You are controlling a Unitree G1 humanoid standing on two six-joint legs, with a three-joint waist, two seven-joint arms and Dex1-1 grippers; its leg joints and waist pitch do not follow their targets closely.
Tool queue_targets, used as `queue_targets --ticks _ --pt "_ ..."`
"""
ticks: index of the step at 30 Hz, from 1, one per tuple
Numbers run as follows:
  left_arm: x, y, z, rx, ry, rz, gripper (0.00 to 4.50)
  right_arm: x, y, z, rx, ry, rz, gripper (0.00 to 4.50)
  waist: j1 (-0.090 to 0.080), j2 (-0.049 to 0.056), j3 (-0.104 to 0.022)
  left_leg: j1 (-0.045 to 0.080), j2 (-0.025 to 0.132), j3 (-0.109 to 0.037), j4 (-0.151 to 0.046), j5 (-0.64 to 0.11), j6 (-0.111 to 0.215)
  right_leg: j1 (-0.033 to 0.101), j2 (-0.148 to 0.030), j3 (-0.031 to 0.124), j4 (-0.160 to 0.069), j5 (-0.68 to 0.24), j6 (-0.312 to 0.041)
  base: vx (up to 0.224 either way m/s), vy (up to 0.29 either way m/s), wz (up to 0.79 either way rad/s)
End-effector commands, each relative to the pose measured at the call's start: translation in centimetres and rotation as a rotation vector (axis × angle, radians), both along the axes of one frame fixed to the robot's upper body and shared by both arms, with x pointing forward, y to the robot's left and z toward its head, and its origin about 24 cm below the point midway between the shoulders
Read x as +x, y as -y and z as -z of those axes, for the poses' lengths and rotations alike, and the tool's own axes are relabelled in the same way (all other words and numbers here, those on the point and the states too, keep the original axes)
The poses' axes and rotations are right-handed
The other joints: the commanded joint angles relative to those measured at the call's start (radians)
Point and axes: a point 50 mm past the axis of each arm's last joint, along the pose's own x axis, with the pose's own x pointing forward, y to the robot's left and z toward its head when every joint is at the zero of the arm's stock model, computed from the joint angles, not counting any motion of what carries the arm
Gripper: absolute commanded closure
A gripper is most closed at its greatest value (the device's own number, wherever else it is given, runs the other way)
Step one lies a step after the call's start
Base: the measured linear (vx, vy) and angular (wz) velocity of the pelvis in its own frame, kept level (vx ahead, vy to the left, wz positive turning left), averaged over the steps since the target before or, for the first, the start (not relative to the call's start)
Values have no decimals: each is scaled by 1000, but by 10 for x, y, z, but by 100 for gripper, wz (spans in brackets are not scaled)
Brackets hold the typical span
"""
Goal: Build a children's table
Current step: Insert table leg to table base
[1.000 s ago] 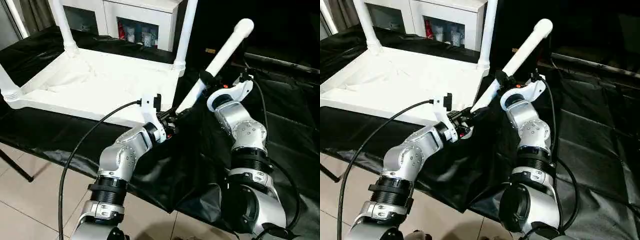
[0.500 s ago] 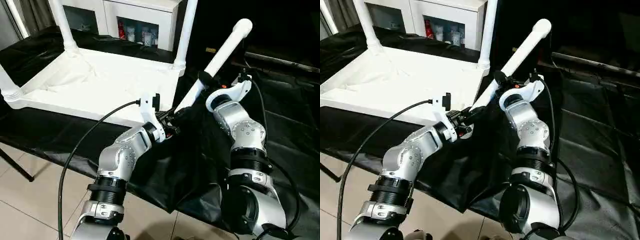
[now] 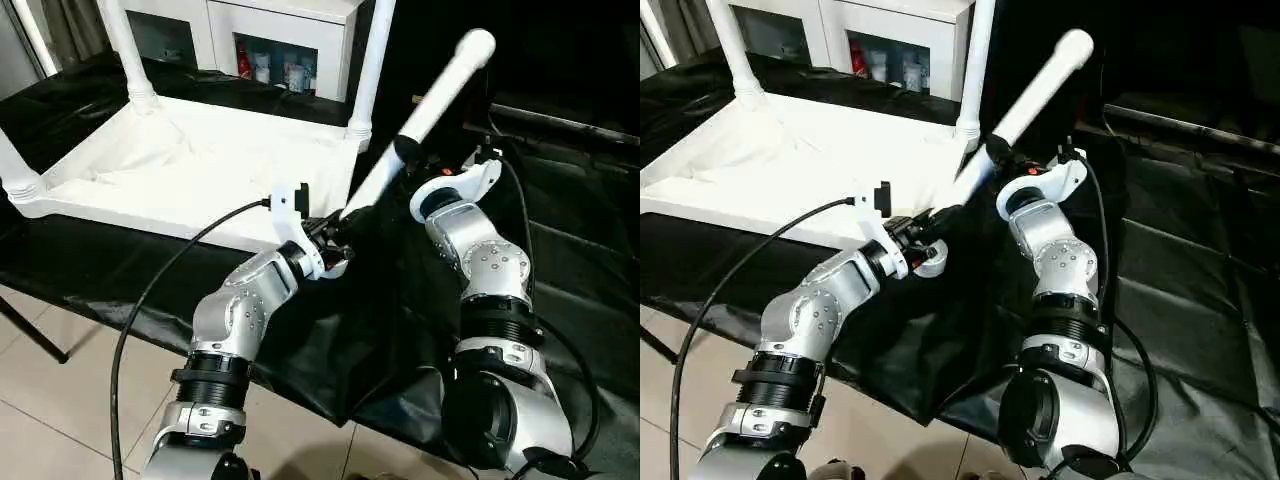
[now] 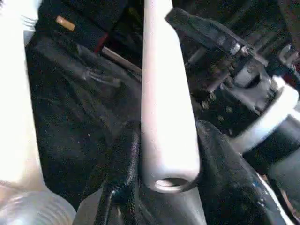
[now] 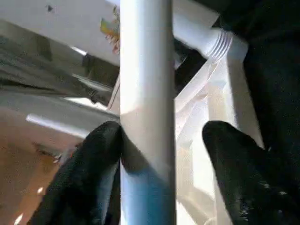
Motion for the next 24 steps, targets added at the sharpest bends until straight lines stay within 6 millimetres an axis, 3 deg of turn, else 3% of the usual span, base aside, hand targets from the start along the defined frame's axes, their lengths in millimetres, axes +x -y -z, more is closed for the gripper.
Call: queue_targets --ticks 1,4,5,6,7,8,9,11,14,17,18,19,21,24 --pt "5 -8 -11 -2 49 -17 313 -6 11 5 -5 1 -11 115 -1 5 -80 19 7 6 -67 -176 -17 56 -54 33 -76 -153 -115 0 0 0" --pt "6 -20 -14 28 68 -17 313 -11 28 8 -96 18 -14 99 4 2 -81 17 6 5 -67 -157 -25 60 -55 31 -75 -146 -108 0 0 0" --pt "6 -30 -17 57 80 -9 313 -13 44 7 -218 58 -18 88 7 1 -82 18 7 6 -65 -151 -29 61 -56 32 -74 -136 -108 0 0 0" --pt "6 -30 -17 57 80 -9 313 -13 44 7 -218 58 -18 75 10 0 -82 16 6 7 -64 -136 -30 64 -55 32 -72 -125 -104 0 0 0" --pt "4 -37 -18 85 87 6 313 -15 54 4 -344 100 -30 75 9 0 -82 15 5 7 -63 -134 -30 63 -56 33 -71 -123 -105 0 0 0" --pt "2 -43 -19 116 95 29 313 -17 62 -2 -509 159 -57 65 14 7 -82 14 4 5 -63 -128 -35 65 -55 30 -71 -125 -102 0 0 0" --pt "2 -44 -19 123 96 35 313 -17 64 -3 -554 175 -66 63 11 2 -82 14 5 6 -61 -125 -33 65 -55 32 -71 -119 -107 0 0 0" --pt "-3 -50 -21 152 92 89 313 -16 73 -16 -926 306 -55 44 11 0 -81 10 4 6 -59 -131 -35 67 -57 30 -72 -147 -116 0 0 0" --pt "-11 -56 -25 195 89 189 313 -15 74 -33 -1553 582 -76 20 8 -2 -76 14 3 11 -53 -161 -39 58 -59 32 -77 -223 -135 0 0 0" --pt "-13 -61 -28 225 92 237 313 -16 74 -34 -1843 698 -112 20 2 -3 -75 13 2 9 -52 -176 -20 58 -53 31 -76 -244 -145 0 0 0" --pt "-13 -61 -28 225 92 237 313 -16 74 -34 -1843 698 -112 20 2 -3 -75 13 2 9 -52 -176 -20 58 -53 31 -76 -244 -145 0 0 0" --pt "-13 -68 -32 258 87 252 313 -15 78 -37 -1988 763 -66 20 1 -2 -75 16 2 10 -51 -180 -11 56 -53 33 -76 -233 -147 0 0 0" --pt "-11 -75 -38 280 99 246 314 -13 81 -36 -2157 799 -56 20 -3 -11 -74 16 -1 12 -49 -193 -12 55 -46 32 -75 -246 -144 0 0 0" --pt "-12 -79 -43 287 104 271 314 -12 85 -30 -2302 843 -79 20 -4 -8 -74 17 -1 10 -47 -206 -8 54 -45 31 -72 -252 -137 0 0 0"
